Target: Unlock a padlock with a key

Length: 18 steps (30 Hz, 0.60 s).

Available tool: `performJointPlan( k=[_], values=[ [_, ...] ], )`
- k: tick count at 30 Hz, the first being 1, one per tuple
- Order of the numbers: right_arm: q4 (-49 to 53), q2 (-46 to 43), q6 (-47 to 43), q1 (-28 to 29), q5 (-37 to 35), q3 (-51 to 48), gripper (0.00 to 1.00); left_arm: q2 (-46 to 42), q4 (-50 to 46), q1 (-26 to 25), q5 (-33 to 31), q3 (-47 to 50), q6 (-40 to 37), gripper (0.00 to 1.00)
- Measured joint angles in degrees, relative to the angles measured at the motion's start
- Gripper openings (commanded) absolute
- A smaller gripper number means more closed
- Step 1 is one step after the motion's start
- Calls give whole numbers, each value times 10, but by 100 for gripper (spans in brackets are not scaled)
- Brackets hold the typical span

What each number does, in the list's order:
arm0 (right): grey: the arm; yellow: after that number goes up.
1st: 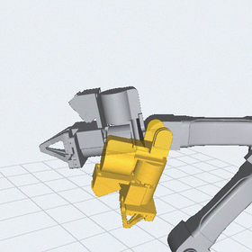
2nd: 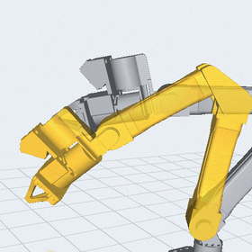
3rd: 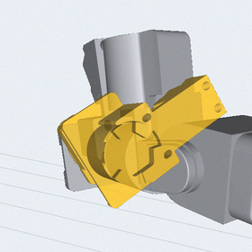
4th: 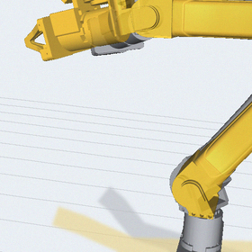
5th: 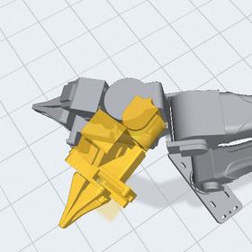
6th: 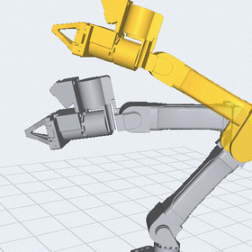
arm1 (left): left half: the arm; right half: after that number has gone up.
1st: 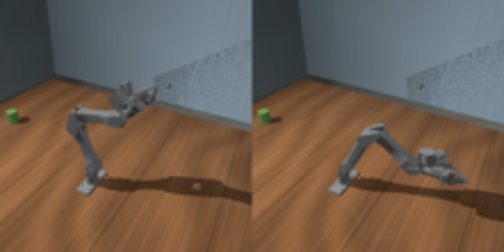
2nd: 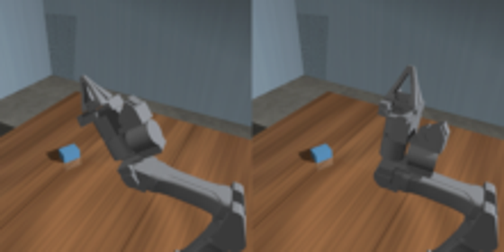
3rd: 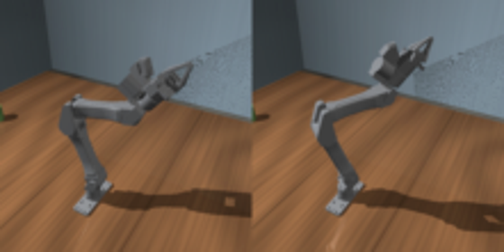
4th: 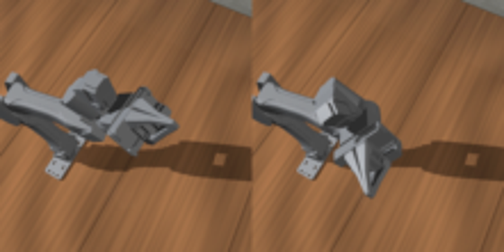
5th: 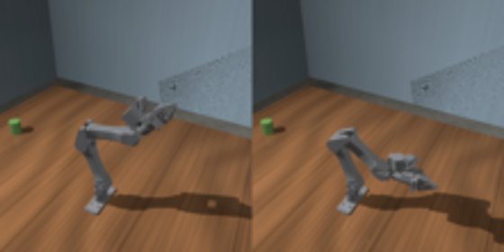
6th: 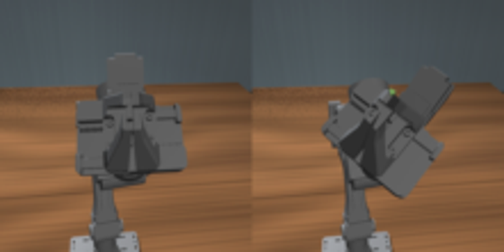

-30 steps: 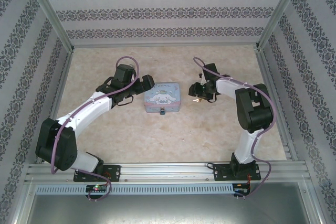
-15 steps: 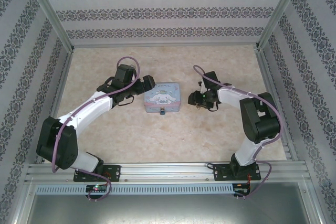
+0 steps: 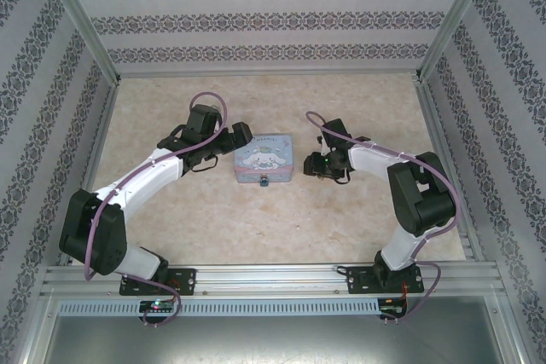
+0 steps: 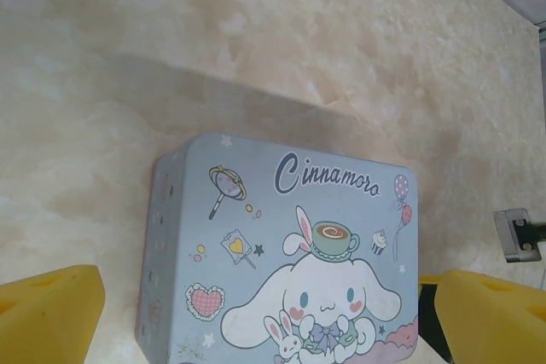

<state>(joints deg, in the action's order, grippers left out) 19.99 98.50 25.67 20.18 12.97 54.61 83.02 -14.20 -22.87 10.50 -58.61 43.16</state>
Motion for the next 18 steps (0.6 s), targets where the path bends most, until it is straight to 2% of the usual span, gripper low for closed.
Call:
performJointPlan(
  k=[11, 16, 18],
  values=[
    [25, -3, -17, 54, -69, 0, 43, 11, 0, 0, 4, 0, 4, 100],
    [30, -3, -18, 73, -100, 0, 33, 14, 0, 0, 6, 0, 5, 99],
    [32, -3, -18, 78, -110, -1, 25, 15, 0, 0, 9, 0, 5, 100]
  ],
)
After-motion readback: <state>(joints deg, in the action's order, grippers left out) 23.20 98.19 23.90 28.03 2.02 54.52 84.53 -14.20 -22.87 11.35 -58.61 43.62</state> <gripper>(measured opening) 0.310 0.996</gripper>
